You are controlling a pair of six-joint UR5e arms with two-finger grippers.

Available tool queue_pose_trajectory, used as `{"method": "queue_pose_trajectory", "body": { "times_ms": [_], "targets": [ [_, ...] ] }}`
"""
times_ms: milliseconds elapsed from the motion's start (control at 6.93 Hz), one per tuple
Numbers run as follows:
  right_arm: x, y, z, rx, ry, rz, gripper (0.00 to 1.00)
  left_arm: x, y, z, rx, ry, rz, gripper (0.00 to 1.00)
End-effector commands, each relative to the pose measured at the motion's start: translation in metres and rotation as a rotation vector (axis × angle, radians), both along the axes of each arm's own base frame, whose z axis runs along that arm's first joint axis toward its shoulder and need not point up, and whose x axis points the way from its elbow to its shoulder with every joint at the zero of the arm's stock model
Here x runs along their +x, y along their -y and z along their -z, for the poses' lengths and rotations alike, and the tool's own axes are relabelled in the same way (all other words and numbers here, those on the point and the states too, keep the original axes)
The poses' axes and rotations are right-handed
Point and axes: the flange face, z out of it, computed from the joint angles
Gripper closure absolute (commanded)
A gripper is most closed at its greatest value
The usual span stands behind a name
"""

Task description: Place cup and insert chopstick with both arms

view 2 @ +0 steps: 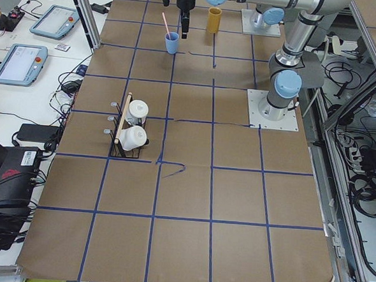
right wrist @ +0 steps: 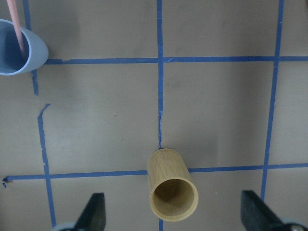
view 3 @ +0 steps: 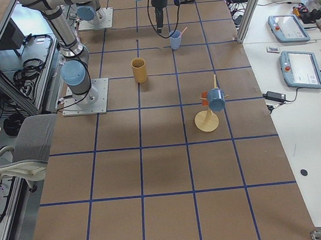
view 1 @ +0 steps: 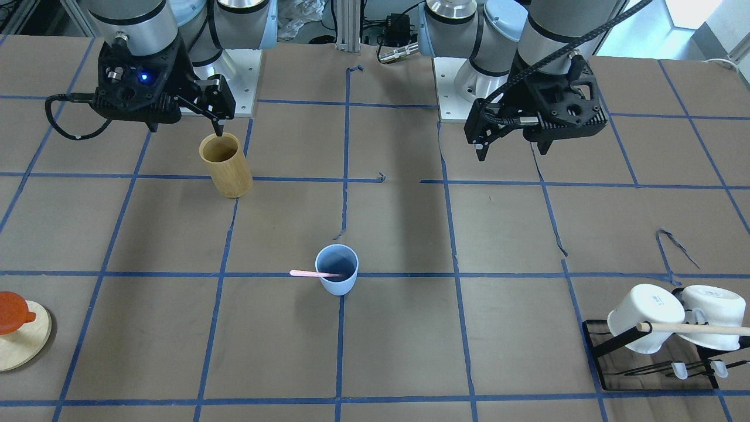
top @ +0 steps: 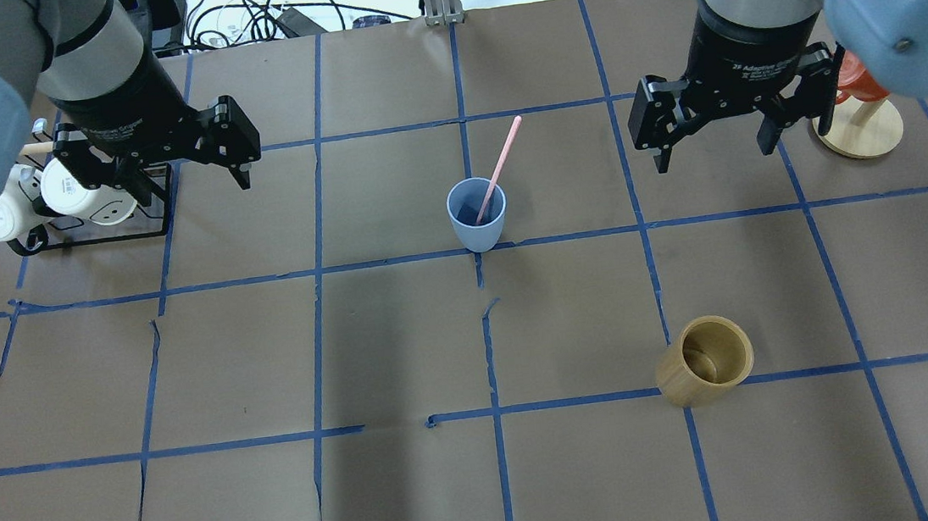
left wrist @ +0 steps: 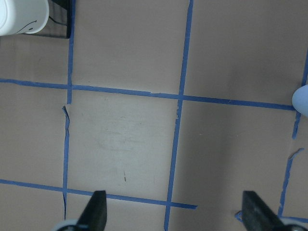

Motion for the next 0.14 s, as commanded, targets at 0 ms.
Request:
{"method": "queue_pose_trajectory", "body": {
  "times_ms": [0],
  "targets": [
    [0.0032,-0.0006,-0.0008,-0.002,0.033,0.029,0.00,0.0003,0.0003,0.0004,0.000,-0.001,0.001,0.00]
  ]
}}
